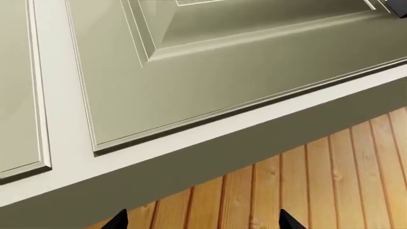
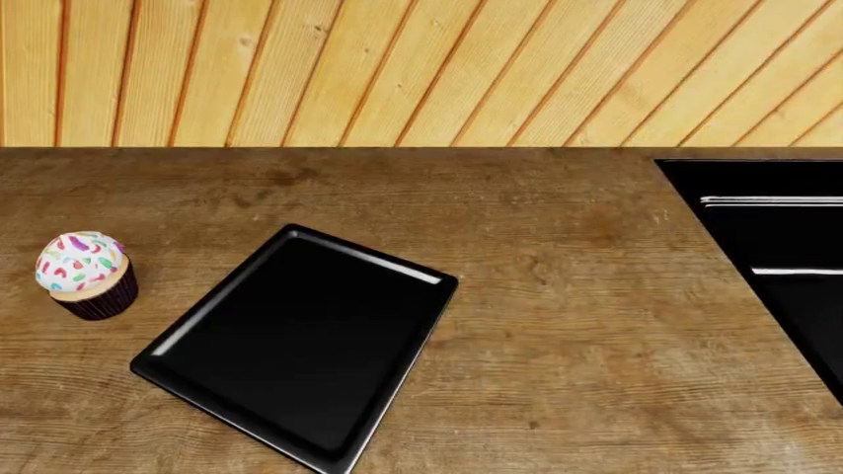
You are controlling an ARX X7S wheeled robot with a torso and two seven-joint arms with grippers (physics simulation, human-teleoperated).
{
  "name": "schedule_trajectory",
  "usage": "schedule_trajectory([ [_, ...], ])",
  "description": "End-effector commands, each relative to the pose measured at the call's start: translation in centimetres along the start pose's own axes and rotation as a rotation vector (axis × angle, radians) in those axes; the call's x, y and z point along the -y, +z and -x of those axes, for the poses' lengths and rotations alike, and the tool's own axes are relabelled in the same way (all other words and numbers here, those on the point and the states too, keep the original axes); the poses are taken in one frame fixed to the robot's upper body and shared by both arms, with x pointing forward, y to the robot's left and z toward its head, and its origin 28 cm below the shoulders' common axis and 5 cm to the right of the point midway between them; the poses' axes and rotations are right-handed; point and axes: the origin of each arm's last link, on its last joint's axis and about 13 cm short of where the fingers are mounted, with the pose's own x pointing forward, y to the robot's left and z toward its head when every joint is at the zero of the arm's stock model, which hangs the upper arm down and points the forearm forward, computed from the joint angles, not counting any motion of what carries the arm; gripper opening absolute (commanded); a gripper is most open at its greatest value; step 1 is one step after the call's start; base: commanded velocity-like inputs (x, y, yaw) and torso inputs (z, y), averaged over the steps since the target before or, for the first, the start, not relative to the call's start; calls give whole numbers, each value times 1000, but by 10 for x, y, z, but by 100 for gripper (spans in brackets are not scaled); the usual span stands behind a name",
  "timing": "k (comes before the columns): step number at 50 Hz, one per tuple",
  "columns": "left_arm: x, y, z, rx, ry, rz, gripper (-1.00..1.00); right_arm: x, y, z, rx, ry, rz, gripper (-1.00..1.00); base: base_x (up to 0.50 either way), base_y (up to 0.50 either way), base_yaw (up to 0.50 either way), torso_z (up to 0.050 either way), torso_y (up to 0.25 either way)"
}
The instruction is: Move the fresh-baked cupcake off the tray onto the counter, and place the bowl used for mixing into the sink.
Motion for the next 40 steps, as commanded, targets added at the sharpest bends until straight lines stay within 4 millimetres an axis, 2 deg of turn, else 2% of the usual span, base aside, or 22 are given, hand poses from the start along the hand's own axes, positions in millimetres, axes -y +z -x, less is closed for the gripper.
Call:
schedule_trajectory([
  [1,0,0,0,-4,0,-5,100,2,4,-5,-18,-50,69,-100,0,0,0,0,0],
  [8,0,0,0,-6,-1,-5,100,-2,-1,-8,-76,-14,112,-100,0,0,0,0,0],
  [17,1,-2,-1,-13,-2,-7,100,-10,-10,-16,-98,-7,11,-100,0,0,0,0,0],
  [22,1,-2,-2,-16,-3,-7,100,-21,-27,-23,-125,6,-57,-100,0,0,0,0,0],
  [28,2,-2,-4,-18,-8,-6,100,-26,-42,-29,-146,10,-54,-100,0,0,0,0,0],
  [34,4,-1,-5,-17,-13,-8,100,-22,-45,-29,-163,-17,-57,-100,0,0,0,0,2],
  [40,4,-1,-5,-19,-15,-11,100,-22,-58,-28,-209,-14,-40,-100,0,0,0,0,0],
])
